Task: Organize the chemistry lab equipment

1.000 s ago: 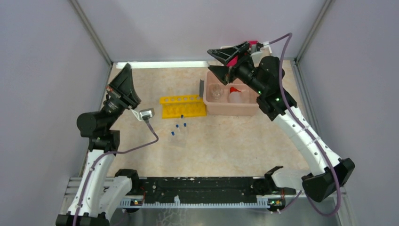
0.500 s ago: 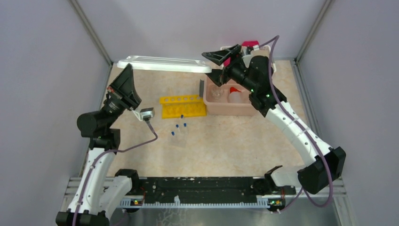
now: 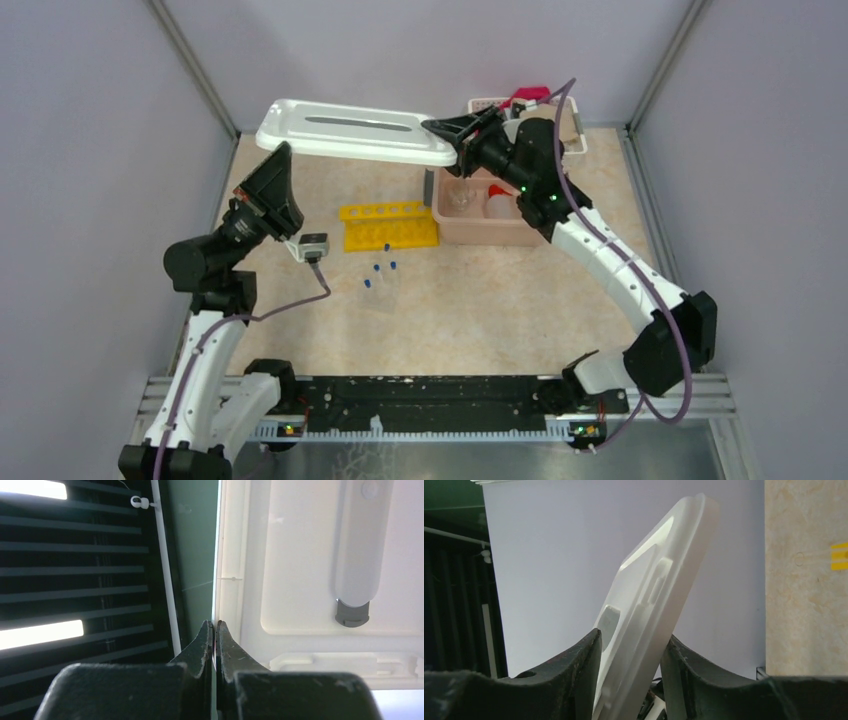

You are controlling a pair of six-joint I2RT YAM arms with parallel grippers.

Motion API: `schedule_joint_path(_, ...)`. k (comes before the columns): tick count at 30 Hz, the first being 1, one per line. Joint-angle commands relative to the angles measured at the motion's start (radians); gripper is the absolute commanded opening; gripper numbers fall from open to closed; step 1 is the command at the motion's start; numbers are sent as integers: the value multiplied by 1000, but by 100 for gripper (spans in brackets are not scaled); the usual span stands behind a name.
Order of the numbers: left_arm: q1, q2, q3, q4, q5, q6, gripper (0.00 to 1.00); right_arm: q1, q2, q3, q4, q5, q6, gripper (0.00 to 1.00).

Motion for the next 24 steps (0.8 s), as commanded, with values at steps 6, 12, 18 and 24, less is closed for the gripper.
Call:
schedule_joint_path(6,-6,24,-21,89,124,56,7,-1,12,35,218,14,64,25)
schedule_joint_path(12,-6,-19,-13,-191,62,113,95,-142,-48,16,248,3,20,1)
schedule_joint_path(18,-6,36,41,-391,-40,76,99,-334,-100,8,140,-108,-87,0)
schedule_joint_path(24,-6,116,140,-634,-176,-80,99,-570,-127,-103,115,-338,-137,0)
